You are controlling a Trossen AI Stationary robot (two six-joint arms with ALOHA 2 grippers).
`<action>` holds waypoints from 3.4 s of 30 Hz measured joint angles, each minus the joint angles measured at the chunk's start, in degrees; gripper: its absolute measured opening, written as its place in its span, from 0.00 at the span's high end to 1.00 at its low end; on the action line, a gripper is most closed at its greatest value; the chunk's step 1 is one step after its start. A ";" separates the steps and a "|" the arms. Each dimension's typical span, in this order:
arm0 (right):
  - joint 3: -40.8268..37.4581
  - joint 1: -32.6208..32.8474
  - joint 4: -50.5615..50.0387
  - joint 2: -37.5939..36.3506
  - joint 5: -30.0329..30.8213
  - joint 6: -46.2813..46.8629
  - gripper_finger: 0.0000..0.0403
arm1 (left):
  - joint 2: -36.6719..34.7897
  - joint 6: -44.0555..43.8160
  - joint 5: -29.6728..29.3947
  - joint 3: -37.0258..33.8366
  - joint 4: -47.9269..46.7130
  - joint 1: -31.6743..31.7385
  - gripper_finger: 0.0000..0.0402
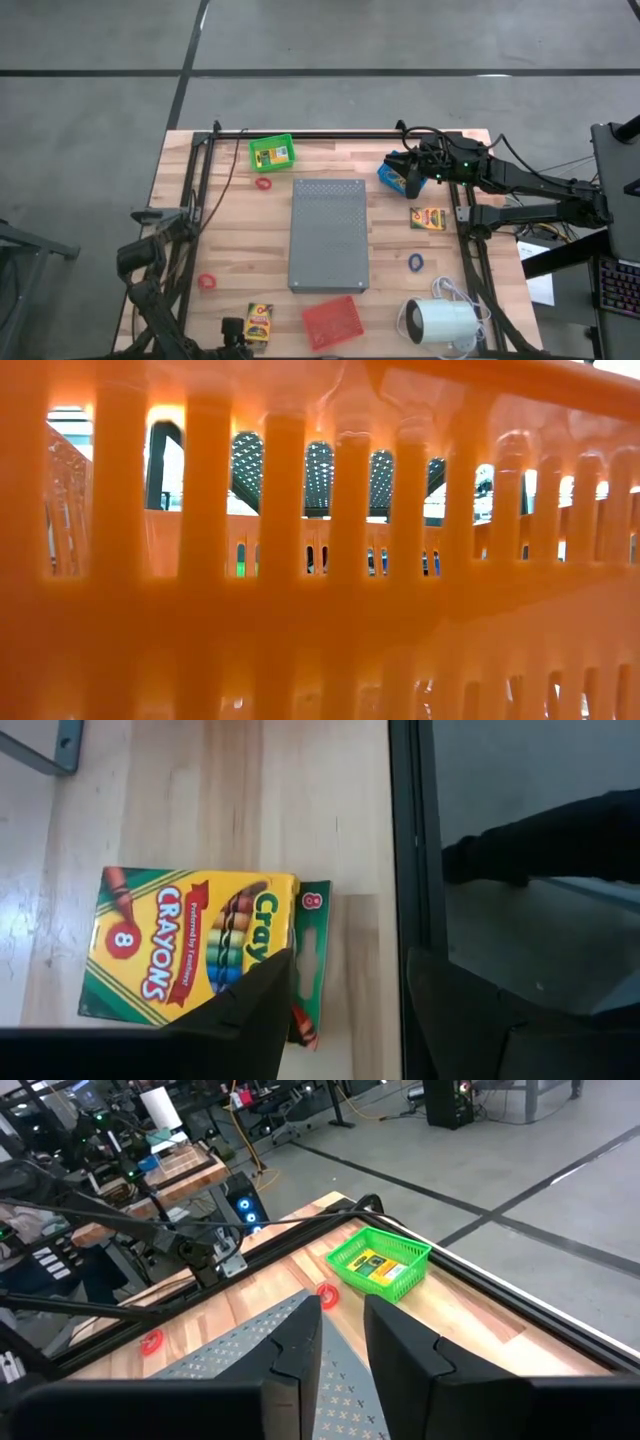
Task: Pick & Place Office Desk Supplies
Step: Put the bottom yellow crayon box into the green basket
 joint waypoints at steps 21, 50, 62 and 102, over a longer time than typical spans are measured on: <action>0.01 0.00 0.01 0.00 -0.01 0.00 0.83 | 2.82 0.22 -0.24 -1.34 -3.69 -0.17 0.50; 0.01 0.00 0.01 -0.07 0.00 0.00 0.83 | 2.71 -4.37 -1.79 -3.13 -4.87 -0.15 0.66; 0.00 0.01 0.01 -0.07 0.00 -0.02 0.80 | 2.75 -4.90 -2.84 -3.12 -4.43 0.00 0.71; 0.02 0.01 0.00 -0.04 -0.01 0.00 0.80 | 2.56 -0.87 -3.08 -2.89 0.33 -0.17 0.98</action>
